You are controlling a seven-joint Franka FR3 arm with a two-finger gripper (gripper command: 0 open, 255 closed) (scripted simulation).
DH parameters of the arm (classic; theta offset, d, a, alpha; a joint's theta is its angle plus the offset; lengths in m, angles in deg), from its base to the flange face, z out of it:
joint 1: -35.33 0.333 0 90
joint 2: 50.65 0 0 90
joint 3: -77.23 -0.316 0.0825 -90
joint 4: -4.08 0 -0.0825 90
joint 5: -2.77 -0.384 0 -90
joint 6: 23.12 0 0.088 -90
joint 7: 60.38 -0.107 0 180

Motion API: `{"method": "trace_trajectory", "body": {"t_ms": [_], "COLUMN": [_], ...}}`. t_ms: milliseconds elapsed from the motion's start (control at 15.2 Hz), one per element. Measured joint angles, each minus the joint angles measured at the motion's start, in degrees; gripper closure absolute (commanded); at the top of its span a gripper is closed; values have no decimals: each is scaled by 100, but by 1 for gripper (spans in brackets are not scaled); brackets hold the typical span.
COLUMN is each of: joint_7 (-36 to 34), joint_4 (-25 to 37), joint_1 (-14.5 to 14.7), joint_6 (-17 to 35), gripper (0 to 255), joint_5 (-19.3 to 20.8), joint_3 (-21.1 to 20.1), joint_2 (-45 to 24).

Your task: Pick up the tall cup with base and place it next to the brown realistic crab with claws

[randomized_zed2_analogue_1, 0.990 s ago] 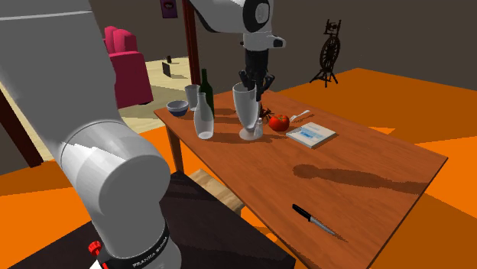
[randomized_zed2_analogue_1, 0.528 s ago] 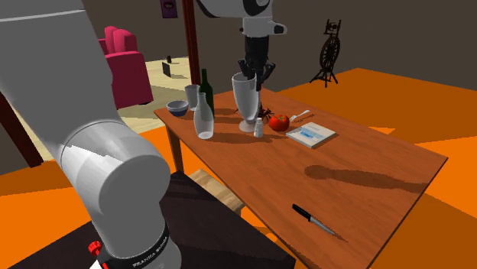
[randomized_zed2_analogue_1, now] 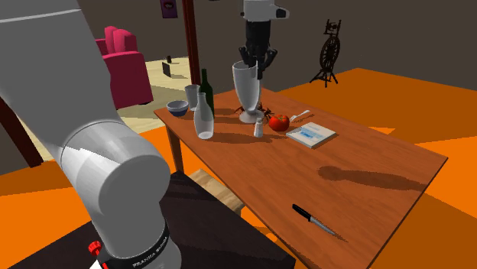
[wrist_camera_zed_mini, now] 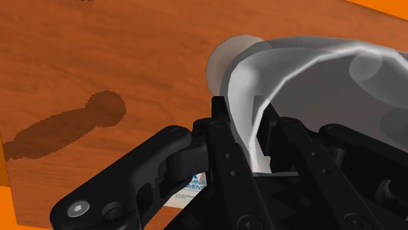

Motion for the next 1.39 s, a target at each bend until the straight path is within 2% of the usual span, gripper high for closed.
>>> {"method": "trace_trajectory", "body": {"t_ms": [330, 462, 990, 1386], "joint_7": [4, -127, -919, -1474], "joint_4": [304, 503, 1670, 3140], "joint_1": [-2, 45, 404, 837], "joint_6": [-365, -374, -133, -319], "gripper": [255, 255, 255, 255], "joint_5": [-6, 27, 378, 746], "joint_3": [6, -66, -404, -510], "joint_2": [61, -132, -1578, -2909]}}
